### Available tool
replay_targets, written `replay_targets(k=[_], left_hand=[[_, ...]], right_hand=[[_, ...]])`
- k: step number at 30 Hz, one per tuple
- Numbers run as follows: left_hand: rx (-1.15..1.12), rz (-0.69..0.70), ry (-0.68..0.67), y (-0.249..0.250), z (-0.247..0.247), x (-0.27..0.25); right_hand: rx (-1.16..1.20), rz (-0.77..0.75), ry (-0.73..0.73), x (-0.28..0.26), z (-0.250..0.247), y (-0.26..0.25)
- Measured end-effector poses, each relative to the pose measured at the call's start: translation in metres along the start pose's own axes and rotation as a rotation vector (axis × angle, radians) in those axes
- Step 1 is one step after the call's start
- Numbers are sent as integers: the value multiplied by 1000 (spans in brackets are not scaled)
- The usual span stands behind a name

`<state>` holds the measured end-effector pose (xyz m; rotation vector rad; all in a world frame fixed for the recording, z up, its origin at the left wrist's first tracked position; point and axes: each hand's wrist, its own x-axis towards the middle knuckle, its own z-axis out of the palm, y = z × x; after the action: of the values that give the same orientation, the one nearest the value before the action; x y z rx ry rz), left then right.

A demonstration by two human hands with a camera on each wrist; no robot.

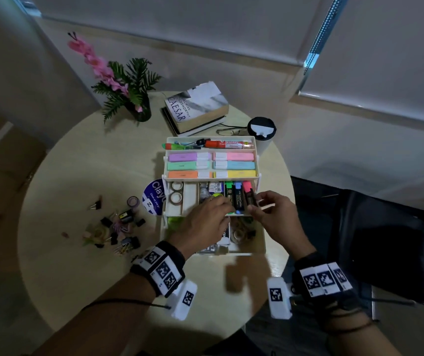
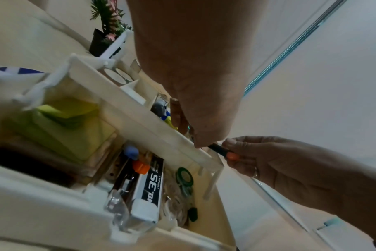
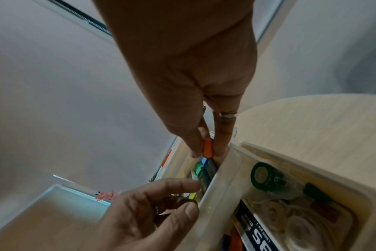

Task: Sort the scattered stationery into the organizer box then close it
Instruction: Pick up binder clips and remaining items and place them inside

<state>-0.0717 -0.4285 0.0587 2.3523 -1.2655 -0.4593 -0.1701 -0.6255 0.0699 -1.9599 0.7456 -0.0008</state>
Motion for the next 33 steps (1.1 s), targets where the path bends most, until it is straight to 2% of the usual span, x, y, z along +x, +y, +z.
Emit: replay_targets(k=[7, 13, 16, 19, 21, 23, 26, 29, 33], left_hand=[[-63, 58, 14, -14, 0, -14], [-172, 90, 112, -26, -8, -33], [-224, 66, 180, -40, -20, -58], [-257, -21, 233, -72, -34, -95], [-232, -98, 268, -103, -39, -125], [-218, -191, 290, -135, -42, -156], [-243, -329, 321, -179, -44, -203], [-268, -421, 347, -212, -45, -242], [-307, -501, 326, -240, -43, -278]], right_hand=[[-406, -142, -7, 10, 9, 5], [-518, -191, 20, 3, 12, 4], [-554, -304, 63, -4, 20, -10], [-541, -496, -30, -13, 47, -39], [-523, -602, -170, -19, 77, -61], [-492, -642, -308, -25, 112, -80], [-540, -618, -437, -25, 165, -97], [-612, -493, -510, -13, 220, -110], [-767, -317, -492, 4, 275, -132]])
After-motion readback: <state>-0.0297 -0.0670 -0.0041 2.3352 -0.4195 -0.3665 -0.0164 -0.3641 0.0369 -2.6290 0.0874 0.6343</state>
